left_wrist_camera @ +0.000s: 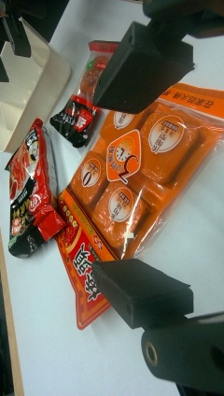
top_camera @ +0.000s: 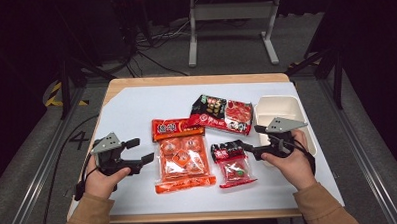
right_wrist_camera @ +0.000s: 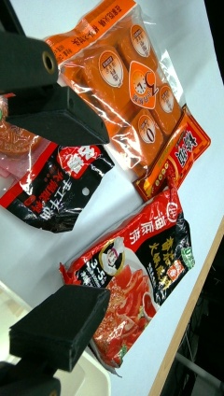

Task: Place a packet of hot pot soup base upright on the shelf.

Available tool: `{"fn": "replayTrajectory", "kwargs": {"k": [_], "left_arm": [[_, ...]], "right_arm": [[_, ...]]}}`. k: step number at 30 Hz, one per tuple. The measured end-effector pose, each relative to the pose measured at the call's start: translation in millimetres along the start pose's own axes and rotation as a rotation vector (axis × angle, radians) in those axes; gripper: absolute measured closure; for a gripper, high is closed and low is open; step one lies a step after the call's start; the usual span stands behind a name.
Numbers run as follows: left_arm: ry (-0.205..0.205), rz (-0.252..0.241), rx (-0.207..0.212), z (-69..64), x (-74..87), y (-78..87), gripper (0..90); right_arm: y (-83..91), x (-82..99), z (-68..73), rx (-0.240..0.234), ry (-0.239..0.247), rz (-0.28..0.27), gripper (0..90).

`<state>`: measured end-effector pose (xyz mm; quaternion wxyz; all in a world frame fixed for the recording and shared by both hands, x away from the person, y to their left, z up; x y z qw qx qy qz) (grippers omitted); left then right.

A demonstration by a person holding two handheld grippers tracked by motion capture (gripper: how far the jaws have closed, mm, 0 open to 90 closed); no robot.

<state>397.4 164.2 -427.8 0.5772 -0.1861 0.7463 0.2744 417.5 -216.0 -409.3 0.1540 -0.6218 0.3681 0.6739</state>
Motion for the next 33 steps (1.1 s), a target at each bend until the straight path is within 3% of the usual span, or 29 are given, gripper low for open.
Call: {"fn": "replayTrajectory", "kwargs": {"k": [25, 33], "left_arm": [[0.005, -0.019, -0.011, -0.7, -6.2, 1.6, 19.2], [0.005, -0.017, -0.013, 0.6, -14.5, -8.8, 19.3]], "right_arm": [[0.6, -4.8, 1.6, 0.005, 0.019, -0.033, 22.5], [1.5, -7.6, 0.9, 0.007, 0.025, -0.035, 22.5]]}}
Point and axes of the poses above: each handheld gripper's, and its own axes: y roughly backward along the jaws, x roughly out of its underside, z roughly to its left, the point moved 7 cm from there along -y, roughly forward along the jaws, and after that the axes turned 14 degrees about -z, right-handed, at the moved point
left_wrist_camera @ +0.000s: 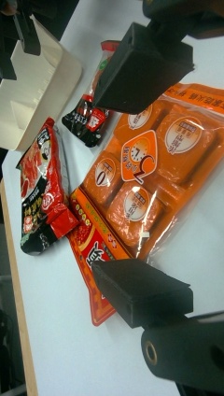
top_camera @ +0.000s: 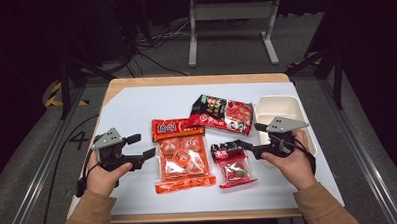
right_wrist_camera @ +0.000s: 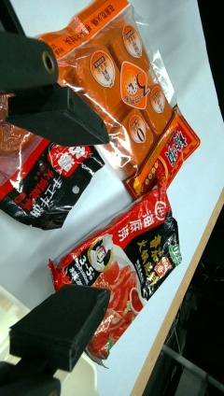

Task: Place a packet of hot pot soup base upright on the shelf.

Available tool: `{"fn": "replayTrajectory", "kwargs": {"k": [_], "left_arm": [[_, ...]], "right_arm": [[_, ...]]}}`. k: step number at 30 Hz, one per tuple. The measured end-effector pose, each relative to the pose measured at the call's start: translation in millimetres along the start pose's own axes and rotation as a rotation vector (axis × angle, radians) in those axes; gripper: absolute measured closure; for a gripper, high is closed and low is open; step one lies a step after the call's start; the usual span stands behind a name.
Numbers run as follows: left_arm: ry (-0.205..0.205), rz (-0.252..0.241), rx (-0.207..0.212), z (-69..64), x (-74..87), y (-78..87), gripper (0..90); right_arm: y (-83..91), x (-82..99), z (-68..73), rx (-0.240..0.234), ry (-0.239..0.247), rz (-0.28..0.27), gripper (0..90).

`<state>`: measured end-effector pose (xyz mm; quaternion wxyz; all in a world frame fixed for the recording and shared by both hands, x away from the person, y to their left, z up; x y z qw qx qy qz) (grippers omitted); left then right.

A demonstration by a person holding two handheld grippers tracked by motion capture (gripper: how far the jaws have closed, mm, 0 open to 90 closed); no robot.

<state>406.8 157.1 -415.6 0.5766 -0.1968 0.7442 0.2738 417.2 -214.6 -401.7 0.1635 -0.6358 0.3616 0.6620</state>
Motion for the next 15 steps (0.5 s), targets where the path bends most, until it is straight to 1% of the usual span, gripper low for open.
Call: {"fn": "replayTrajectory", "kwargs": {"k": [1, 2, 3, 4, 5, 6, 7, 8, 9, 10, 11, 12, 15], "left_arm": [[-0.001, 0.005, -0.003, 0.9, -0.7, -2.4, 19.4], [0.008, 0.015, -0.007, 1.0, -1.0, -4.9, 19.4], [0.008, 0.015, -0.007, 1.0, -1.0, -4.9, 19.4], [-0.005, 0.021, -0.005, 1.8, -3.9, -11.7, 19.4], [-0.018, 0.029, -0.001, 2.1, -5.8, -14.6, 19.4], [-0.031, 0.023, 0.003, 2.3, -8.5, -18.2, 19.4], [-0.031, 0.023, 0.003, 2.3, -8.5, -18.2, 19.3], [-0.030, 0.026, 0.010, 1.4, -11.4, -21.8, 19.3], [-0.036, 0.019, 0.013, 1.5, -15.0, -26.2, 19.4], [-0.021, 0.017, 0.014, 0.2, -16.6, -28.7, 19.4], [-0.028, 0.011, 0.022, 0.7, -19.7, -32.7, 19.4], [-0.019, 0.011, 0.029, 0.0, -21.4, -36.0, 19.4], [-0.011, 0.007, 0.031, 0.1, -25.8, -45.6, 19.4]], "right_arm": [[0.5, -0.6, -0.5, 0.002, 0.005, 0.000, 22.4], [0.9, -1.2, -0.8, 0.001, 0.006, 0.001, 22.5], [1.0, -1.9, -1.3, -0.001, 0.008, -0.002, 24.0], [1.3, -2.6, -1.2, -0.008, 0.009, -0.005, 26.5], [1.7, -3.4, -1.1, -0.014, 0.013, -0.010, 27.9], [2.0, -4.2, -1.0, -0.018, 0.018, -0.015, 28.6], [2.0, -4.2, -1.0, -0.018, 0.018, -0.015, 28.6], [2.3, -5.1, -1.1, -0.021, 0.022, -0.022, 29.2], [2.8, -5.9, -1.3, -0.024, 0.026, -0.027, 30.7], [3.4, -6.4, -1.5, -0.028, 0.025, -0.029, 31.4], [3.7, -6.6, -1.6, -0.030, 0.023, -0.029, 32.6], [3.6, -6.8, -1.7, -0.040, 0.015, -0.028, 34.2], [2.7, -8.2, -2.2, -0.059, 0.036, -0.034, 40.7]]}}
Point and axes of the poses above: each handheld gripper's, and its own axes: y roughly backward along the jaws, x roughly out of its underside, z roughly to its left, the point moved 7 cm from there along -y, roughly forward along the jaws, and after that the axes turned 14 degrees about -z, right-handed, at the moved point
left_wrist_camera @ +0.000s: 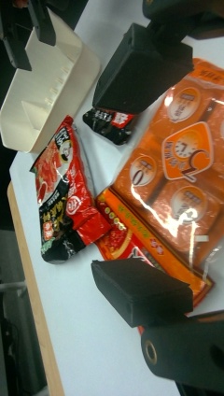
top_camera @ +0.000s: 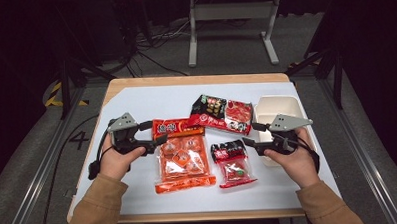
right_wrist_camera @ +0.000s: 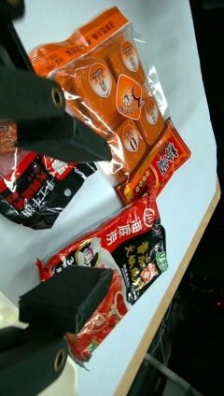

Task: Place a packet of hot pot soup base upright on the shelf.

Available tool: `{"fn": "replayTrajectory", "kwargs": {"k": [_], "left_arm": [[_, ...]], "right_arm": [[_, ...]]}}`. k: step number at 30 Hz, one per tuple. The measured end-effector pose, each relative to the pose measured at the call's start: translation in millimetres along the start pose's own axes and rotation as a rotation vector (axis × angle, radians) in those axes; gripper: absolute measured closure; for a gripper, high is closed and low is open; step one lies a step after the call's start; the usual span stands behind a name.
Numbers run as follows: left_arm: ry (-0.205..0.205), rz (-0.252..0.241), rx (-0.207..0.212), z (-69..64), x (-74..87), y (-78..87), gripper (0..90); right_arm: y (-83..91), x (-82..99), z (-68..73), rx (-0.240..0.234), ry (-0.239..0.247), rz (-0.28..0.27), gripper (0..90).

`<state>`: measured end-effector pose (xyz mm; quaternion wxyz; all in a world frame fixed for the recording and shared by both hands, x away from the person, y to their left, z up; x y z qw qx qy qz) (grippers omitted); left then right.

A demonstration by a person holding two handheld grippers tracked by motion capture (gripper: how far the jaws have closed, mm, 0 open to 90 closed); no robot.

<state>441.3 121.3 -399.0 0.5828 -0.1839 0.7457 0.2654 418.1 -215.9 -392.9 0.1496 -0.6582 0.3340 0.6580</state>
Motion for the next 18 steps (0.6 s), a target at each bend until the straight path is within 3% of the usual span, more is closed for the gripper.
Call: {"fn": "replayTrajectory", "kwargs": {"k": [3, 7, 10, 12, 18], "left_arm": [[0.003, -0.018, 0.008, -0.1, -3.3, -4.6, 19.3], [-0.013, -0.025, -0.008, 0.9, -3.1, -4.1, 18.8], [-0.010, -0.037, -0.008, -0.4, -0.9, -1.2, 18.5], [-0.014, -0.018, -0.010, -0.6, 1.5, 0.2, 18.5], [0.002, -0.030, -0.028, 4.1, 2.2, 7.8, 18.6]], "right_arm": [[-6.6, -2.7, 1.1, -0.019, 0.047, 0.005, 44.4], [-14.0, -6.8, 3.2, -0.027, 0.041, 0.037, 44.3], [-23.7, -9.1, 2.9, -0.032, 0.007, 0.089, 44.2], [-30.8, -13.1, 3.0, -0.036, 0.034, 0.090, 42.3], [-48.4, -25.3, 9.6, -0.065, 0.033, 0.106, 42.1]]}}
Point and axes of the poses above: each handheld gripper's, and its own axes: y roughly backward along the jaws, x roughly out of its underside, z roughly to its left, the point moved 7 cm from there along -y, roughly forward along the jaws, and after that the axes turned 14 degrees about -z, right-handed, at the moved point
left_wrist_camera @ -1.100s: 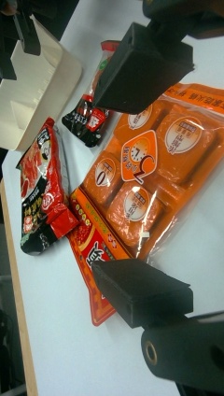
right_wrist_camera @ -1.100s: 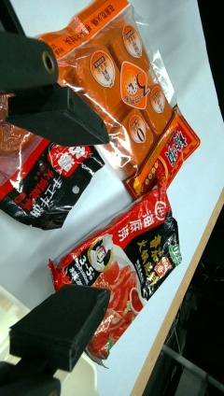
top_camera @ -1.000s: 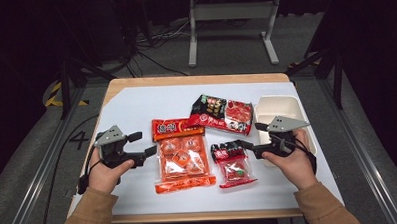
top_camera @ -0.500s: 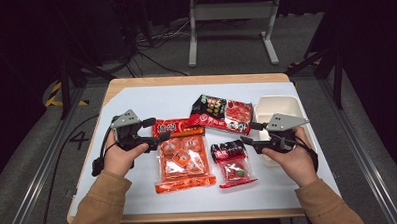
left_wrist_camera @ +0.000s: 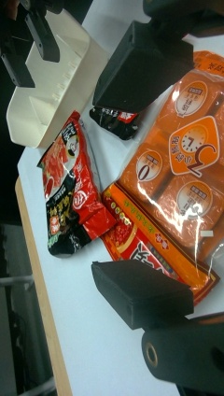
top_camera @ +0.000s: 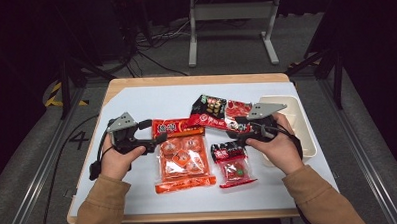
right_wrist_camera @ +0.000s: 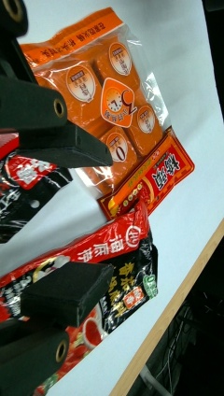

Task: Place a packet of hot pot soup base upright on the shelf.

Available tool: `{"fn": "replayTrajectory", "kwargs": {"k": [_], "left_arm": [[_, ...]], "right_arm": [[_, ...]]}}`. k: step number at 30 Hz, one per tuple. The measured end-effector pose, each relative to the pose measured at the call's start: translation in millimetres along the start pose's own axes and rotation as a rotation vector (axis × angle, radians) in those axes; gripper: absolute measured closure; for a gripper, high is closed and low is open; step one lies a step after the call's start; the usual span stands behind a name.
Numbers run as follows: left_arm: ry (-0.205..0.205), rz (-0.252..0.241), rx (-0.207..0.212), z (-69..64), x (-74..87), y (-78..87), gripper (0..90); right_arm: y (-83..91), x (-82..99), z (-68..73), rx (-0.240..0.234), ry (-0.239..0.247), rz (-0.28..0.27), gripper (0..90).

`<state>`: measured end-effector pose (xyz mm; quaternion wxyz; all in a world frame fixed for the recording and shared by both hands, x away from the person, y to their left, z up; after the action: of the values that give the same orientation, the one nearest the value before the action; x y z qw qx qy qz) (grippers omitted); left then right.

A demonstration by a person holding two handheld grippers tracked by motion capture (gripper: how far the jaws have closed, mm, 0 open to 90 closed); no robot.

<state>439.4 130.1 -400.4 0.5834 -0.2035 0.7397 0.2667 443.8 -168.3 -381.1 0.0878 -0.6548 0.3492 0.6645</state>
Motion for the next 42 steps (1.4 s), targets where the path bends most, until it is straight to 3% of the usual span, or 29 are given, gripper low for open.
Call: {"fn": "replayTrajectory", "kwargs": {"k": [9, 17, 34, 42], "left_arm": [[0.001, -0.013, -0.017, 3.9, -1.0, 9.7, 18.5], [0.011, -0.011, -0.020, 6.2, 0.8, 12.1, 18.4], [0.013, -0.014, -0.019, 8.1, 1.5, 11.7, 18.4], [0.023, -0.009, -0.016, 8.4, 2.8, 11.4, 18.4]], "right_arm": [[-36.8, -3.8, -6.9, -0.007, 0.035, 0.069, 39.6], [-68.2, 3.7, -20.9, 0.024, -0.002, 0.128, 38.9], [-99.6, 34.3, -40.6, 0.048, 0.013, 0.309, 44.4], [-109.4, 47.4, -38.7, 0.036, 0.016, 0.370, 43.9]]}}
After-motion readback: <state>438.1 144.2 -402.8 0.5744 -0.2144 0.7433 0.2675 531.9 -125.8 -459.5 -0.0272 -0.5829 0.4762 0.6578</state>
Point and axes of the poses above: each handheld gripper's, and its own axes: y roughly backward along the jaws, x roughly out of its underside, z roughly to its left, the point moved 7 cm from there along -y, roughly forward along the jaws, and after that the axes turned 14 degrees about -z, right-handed, at the moved point
